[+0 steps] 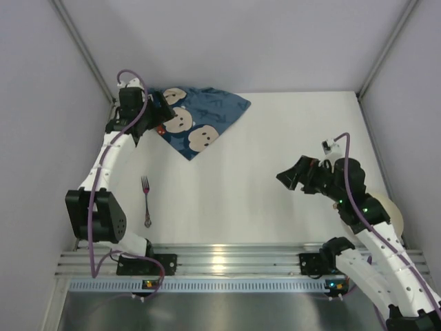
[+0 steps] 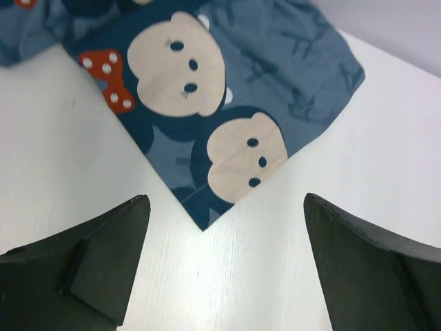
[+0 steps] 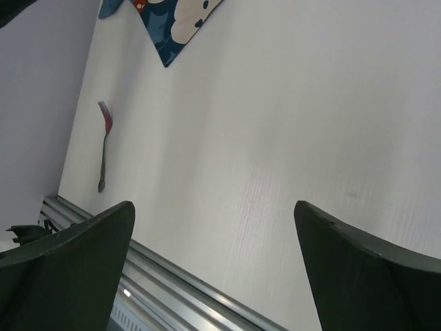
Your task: Set the dinner table for one person
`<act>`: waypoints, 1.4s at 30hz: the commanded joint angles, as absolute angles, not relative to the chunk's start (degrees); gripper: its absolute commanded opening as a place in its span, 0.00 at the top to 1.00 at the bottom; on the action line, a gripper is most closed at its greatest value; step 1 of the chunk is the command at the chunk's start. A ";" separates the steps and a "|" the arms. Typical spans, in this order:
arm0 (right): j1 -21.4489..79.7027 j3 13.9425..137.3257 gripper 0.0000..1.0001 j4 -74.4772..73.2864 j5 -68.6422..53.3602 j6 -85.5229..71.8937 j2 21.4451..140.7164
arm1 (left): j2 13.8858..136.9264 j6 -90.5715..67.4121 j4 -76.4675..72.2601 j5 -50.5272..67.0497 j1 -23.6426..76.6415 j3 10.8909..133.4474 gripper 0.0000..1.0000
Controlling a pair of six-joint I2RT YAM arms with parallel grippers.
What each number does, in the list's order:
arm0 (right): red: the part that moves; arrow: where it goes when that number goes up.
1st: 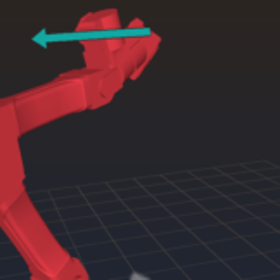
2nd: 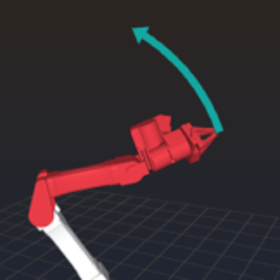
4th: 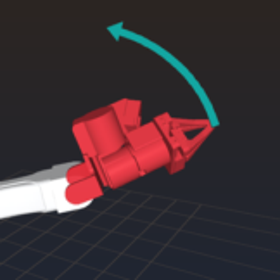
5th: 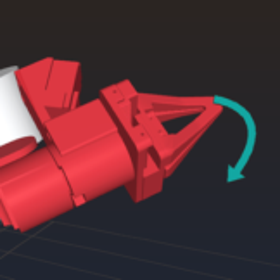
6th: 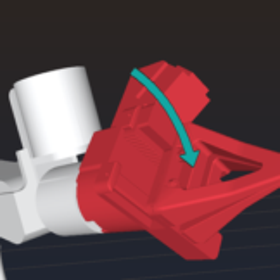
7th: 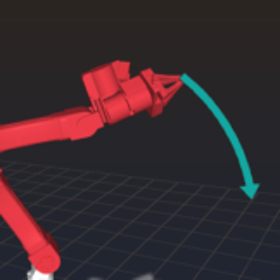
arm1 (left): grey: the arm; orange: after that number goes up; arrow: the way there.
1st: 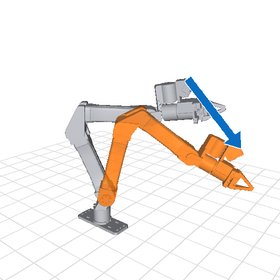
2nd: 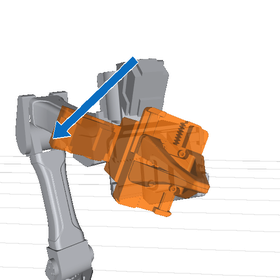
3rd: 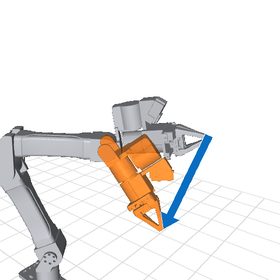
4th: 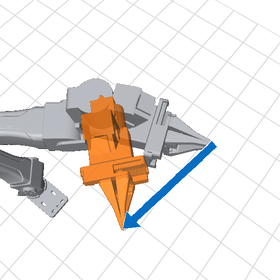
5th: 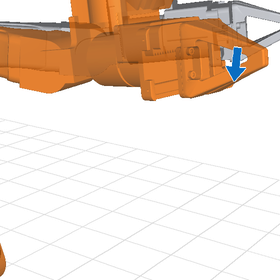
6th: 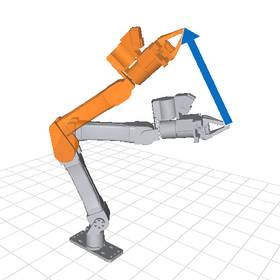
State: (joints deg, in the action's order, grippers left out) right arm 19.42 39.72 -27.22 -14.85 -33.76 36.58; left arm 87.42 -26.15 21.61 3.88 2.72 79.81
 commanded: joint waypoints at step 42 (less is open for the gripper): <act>20.66 38.14 0.00 -32.69 -11.60 -27.07 36.91 | 129.11 -32.61 42.54 -6.24 16.52 99.75 1.00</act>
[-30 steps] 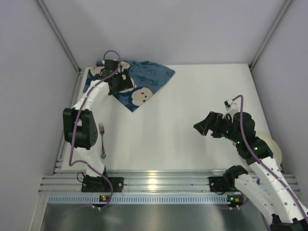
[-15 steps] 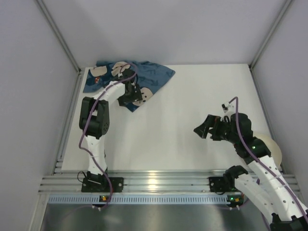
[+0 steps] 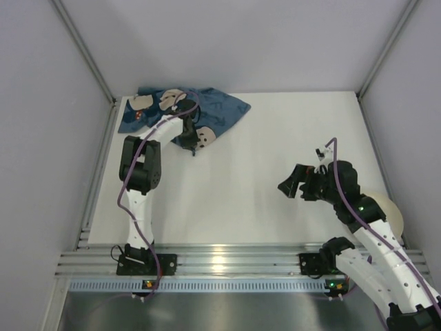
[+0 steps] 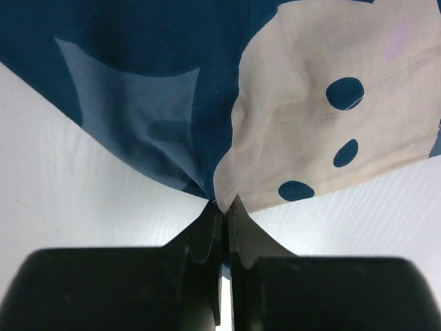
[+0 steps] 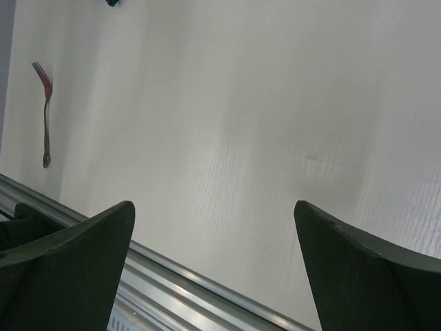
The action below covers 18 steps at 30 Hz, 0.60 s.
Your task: Set the dinner table for one person
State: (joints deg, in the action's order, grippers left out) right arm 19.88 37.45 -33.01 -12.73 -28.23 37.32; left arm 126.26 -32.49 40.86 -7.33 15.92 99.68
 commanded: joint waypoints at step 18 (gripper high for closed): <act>20.65 43.94 0.00 -36.73 -8.80 -25.23 38.23 | 125.25 -36.82 48.25 -3.25 32.59 108.63 1.00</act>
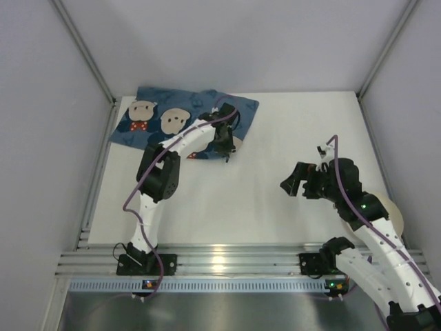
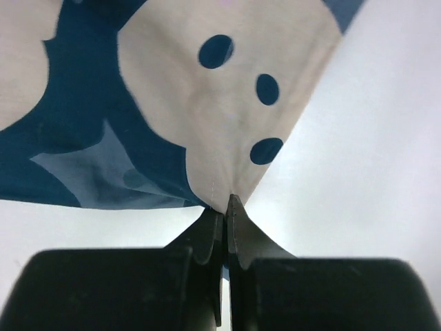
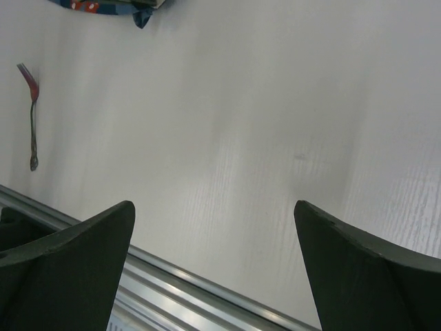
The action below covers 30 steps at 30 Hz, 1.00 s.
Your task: Set the dinner table for one person
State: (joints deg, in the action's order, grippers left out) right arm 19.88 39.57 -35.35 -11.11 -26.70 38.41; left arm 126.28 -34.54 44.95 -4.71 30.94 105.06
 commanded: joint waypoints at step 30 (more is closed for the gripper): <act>21.18 52.82 0.00 -50.45 8.26 -23.20 37.71 | 127.61 -65.47 26.76 10.26 56.07 109.16 0.83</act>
